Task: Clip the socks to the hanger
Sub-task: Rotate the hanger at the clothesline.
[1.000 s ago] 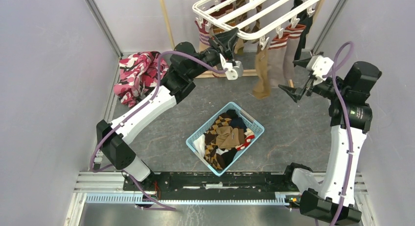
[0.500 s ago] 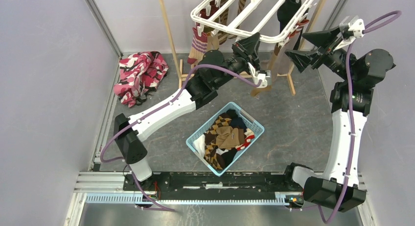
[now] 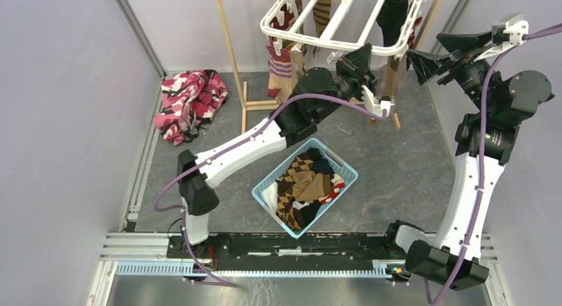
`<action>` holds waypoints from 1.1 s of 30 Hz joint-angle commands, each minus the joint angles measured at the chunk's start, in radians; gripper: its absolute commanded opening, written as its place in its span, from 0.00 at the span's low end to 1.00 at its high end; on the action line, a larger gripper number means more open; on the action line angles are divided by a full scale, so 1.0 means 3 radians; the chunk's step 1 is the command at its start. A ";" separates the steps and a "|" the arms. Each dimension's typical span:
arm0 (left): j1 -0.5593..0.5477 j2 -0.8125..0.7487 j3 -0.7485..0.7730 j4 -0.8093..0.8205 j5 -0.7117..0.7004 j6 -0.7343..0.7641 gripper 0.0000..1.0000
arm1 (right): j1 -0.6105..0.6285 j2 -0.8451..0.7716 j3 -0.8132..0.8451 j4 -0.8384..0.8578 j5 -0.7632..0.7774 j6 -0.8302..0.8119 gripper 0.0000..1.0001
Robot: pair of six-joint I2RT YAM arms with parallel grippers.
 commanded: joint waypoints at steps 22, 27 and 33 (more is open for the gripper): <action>-0.0197 0.0066 0.0090 0.0205 0.0582 -0.0548 0.45 | -0.0537 -0.0347 -0.0706 -0.0099 -0.0431 -0.0114 0.98; -0.0206 -0.0364 -0.0349 0.0317 0.0824 -0.1164 0.52 | -0.0537 -0.0414 -0.0837 -0.0582 -0.0664 -0.0767 0.98; -0.0202 -0.1302 -0.1487 0.0408 0.0952 -0.2647 0.69 | -0.0539 -0.0495 -0.1107 -0.1705 -0.1247 -0.2513 0.98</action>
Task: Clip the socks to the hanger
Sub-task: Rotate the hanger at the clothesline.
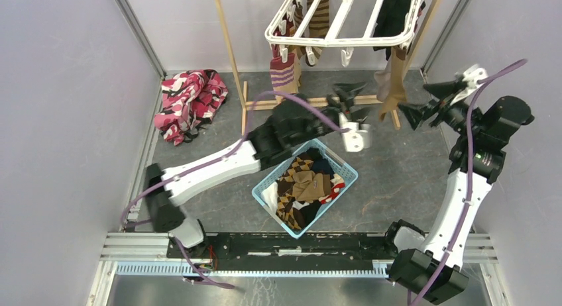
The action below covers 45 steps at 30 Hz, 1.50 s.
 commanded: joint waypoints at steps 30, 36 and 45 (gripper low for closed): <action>0.0352 -0.1488 -0.2984 -0.0410 -0.0556 -0.4008 0.77 | 0.2211 0.0049 -0.1498 -0.1502 0.0851 -0.3333 0.98; -0.0050 -0.1087 -0.3075 -0.0111 -0.1124 -0.3393 0.77 | 0.2213 0.0063 -0.1503 -0.1531 0.0795 -0.3347 0.98; -0.0071 -0.0592 -0.2848 -0.0052 -0.1470 -0.3413 0.38 | 0.2210 0.0105 -0.1487 -0.1591 0.0776 -0.3378 0.98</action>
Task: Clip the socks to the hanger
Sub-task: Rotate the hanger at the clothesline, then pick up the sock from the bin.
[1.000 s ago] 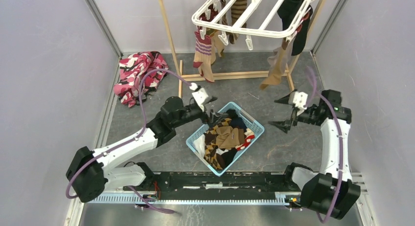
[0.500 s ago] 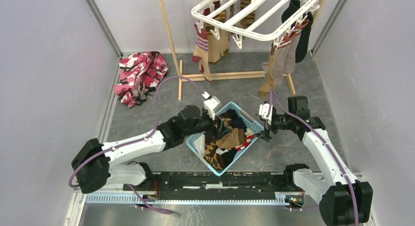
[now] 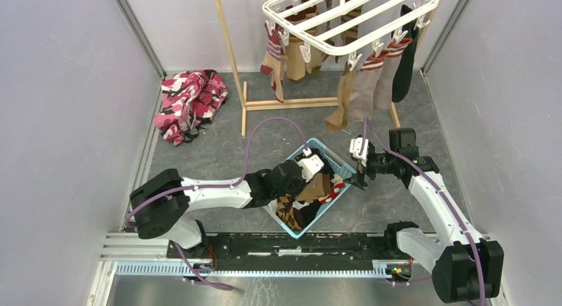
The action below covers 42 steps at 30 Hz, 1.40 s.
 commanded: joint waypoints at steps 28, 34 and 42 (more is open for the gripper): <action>0.1288 -0.1515 -0.1186 0.2365 0.1653 -0.2681 0.02 | 0.1397 0.0158 0.0254 0.0842 0.0312 0.0009 0.98; 0.1301 -0.1851 -0.1245 0.2118 0.1481 -0.2564 0.02 | 0.1468 0.0411 0.0000 0.1276 0.0860 0.0412 0.98; 0.1301 -0.1923 -0.1279 0.2248 0.1646 -0.2690 0.02 | 0.1496 0.0800 -0.0005 0.1688 0.0400 0.1009 0.95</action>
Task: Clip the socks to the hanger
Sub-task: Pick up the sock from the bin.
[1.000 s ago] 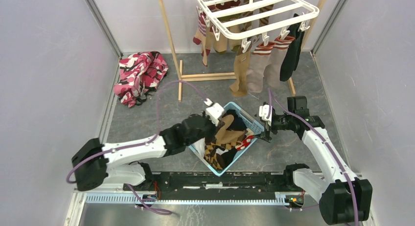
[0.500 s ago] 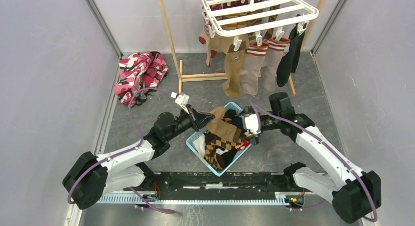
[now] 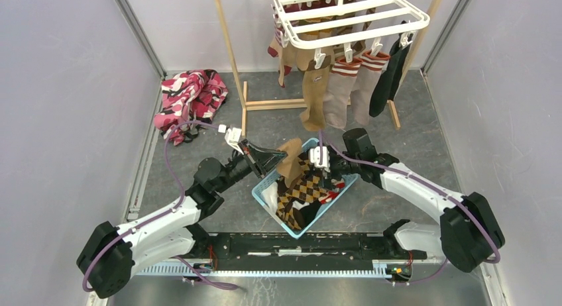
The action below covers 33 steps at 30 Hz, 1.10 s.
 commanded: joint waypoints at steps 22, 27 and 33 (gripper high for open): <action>0.0029 0.0125 0.0016 0.0320 -0.0255 0.0104 0.02 | -0.0010 -0.0123 0.0188 -0.0228 -0.1775 0.0276 0.00; 0.0029 0.0178 0.0095 -0.0137 -0.0303 0.0788 0.06 | -0.0235 -0.0515 0.0261 -0.1292 -0.2598 -0.0914 0.00; 0.0029 -0.0122 0.0070 -0.0360 0.0077 0.1045 0.61 | -0.0406 -0.0607 0.0260 -0.1398 -0.2812 -0.1002 0.00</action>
